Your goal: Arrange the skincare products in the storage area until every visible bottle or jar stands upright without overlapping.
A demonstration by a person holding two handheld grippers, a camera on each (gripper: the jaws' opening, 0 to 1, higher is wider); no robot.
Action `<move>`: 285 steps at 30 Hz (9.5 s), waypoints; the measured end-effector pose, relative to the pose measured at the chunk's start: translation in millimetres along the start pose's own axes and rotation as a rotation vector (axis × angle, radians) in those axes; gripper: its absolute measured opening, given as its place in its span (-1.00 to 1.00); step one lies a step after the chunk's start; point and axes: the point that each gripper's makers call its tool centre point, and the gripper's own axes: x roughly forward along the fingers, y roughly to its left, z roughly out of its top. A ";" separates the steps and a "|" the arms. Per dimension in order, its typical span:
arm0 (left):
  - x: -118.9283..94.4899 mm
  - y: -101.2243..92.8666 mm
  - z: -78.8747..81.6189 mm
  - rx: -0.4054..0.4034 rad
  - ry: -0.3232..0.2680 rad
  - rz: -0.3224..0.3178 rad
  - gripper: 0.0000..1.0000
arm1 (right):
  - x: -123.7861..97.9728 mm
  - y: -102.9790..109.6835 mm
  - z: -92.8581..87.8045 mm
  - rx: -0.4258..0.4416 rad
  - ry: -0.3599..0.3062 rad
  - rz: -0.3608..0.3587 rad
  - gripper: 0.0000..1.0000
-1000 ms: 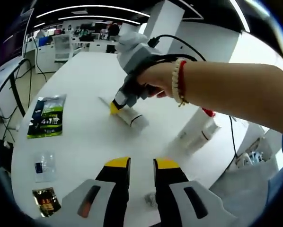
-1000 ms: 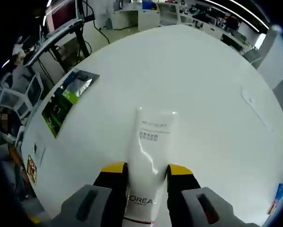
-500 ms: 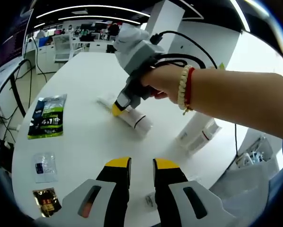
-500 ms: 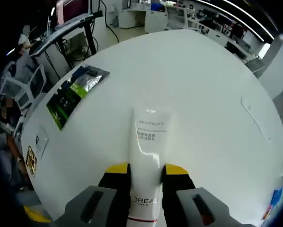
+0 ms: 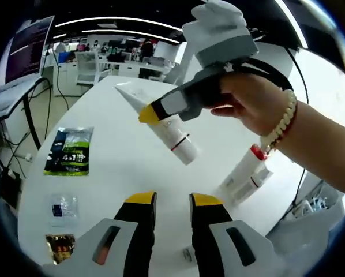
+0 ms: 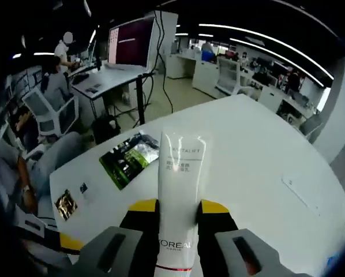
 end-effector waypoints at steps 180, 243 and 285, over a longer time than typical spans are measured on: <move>-5.1 -93.4 -12.4 0.398 0.007 -0.335 -0.52 | -143.9 0.6 -95.0 -0.698 0.540 0.543 -0.94; 0.1 -87.6 -21.9 0.428 0.057 -0.309 -0.54 | -120.6 -18.3 -122.0 -0.711 0.643 0.463 -0.86; 4.4 -74.2 -22.3 0.368 0.074 -0.269 -0.53 | -184.1 -30.3 -25.8 -0.738 0.014 0.253 -0.73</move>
